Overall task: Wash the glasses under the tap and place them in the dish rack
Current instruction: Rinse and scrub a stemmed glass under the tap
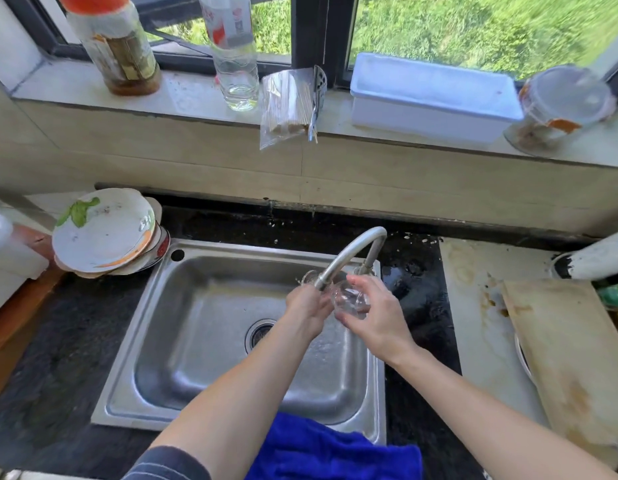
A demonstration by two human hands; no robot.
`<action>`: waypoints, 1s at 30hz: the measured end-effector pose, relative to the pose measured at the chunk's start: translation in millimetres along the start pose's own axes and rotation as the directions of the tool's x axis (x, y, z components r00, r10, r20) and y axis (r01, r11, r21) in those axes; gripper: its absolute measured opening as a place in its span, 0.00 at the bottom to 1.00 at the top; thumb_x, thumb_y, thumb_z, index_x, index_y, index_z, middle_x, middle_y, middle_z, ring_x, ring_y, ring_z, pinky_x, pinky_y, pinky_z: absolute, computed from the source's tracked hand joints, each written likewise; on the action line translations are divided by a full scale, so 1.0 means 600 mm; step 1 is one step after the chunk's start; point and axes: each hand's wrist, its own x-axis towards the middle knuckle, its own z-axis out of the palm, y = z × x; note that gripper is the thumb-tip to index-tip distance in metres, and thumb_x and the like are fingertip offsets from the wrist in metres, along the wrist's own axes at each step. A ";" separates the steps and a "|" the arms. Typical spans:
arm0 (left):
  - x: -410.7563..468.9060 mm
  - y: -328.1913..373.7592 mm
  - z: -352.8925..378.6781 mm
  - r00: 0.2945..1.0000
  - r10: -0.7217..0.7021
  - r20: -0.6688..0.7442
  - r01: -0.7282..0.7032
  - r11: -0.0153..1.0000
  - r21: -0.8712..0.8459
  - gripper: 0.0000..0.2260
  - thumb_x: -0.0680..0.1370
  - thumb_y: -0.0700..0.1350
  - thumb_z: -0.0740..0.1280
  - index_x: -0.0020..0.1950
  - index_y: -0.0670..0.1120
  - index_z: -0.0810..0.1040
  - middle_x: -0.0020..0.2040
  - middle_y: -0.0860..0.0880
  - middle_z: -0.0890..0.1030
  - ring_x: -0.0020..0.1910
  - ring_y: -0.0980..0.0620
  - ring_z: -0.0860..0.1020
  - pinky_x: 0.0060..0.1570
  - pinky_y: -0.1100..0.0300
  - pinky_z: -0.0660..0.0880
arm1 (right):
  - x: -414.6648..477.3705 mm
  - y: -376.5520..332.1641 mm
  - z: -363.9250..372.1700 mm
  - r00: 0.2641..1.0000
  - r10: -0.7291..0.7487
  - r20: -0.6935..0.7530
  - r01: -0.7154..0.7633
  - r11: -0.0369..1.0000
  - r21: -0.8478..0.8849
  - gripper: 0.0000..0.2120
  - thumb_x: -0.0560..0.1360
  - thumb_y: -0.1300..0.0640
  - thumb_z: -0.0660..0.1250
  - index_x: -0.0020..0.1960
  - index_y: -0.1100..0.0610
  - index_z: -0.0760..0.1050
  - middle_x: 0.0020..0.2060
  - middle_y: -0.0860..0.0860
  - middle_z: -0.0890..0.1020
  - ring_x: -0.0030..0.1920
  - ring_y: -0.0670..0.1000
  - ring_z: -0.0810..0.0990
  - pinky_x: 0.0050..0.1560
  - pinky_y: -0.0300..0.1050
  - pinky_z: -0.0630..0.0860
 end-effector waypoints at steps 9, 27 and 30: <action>-0.004 0.005 -0.022 0.993 0.071 -0.095 -0.056 0.987 0.151 0.03 0.76 0.32 0.65 0.48 0.38 0.75 0.32 0.43 0.75 0.20 0.54 0.66 0.20 0.66 0.64 | -0.011 0.004 0.005 0.984 -0.149 0.099 0.159 0.983 -0.097 0.28 0.68 0.56 0.75 0.66 0.55 0.73 0.59 0.45 0.75 0.58 0.42 0.75 0.58 0.45 0.76; -0.005 0.004 -0.021 0.991 0.120 0.058 -0.133 0.900 0.416 0.08 0.78 0.34 0.60 0.49 0.43 0.77 0.33 0.45 0.75 0.26 0.50 0.71 0.29 0.60 0.67 | -0.010 0.004 -0.016 0.987 -0.118 0.106 0.123 0.992 -0.039 0.24 0.67 0.55 0.74 0.63 0.50 0.75 0.56 0.41 0.76 0.53 0.40 0.74 0.53 0.37 0.75; -0.015 0.016 -0.028 0.978 0.095 0.188 -0.141 0.959 0.247 0.18 0.76 0.27 0.53 0.54 0.43 0.76 0.39 0.43 0.77 0.31 0.49 0.74 0.32 0.59 0.71 | -0.001 0.001 -0.027 0.959 0.278 0.063 -0.283 0.901 0.328 0.22 0.69 0.56 0.76 0.60 0.51 0.75 0.55 0.44 0.78 0.52 0.44 0.79 0.42 0.35 0.79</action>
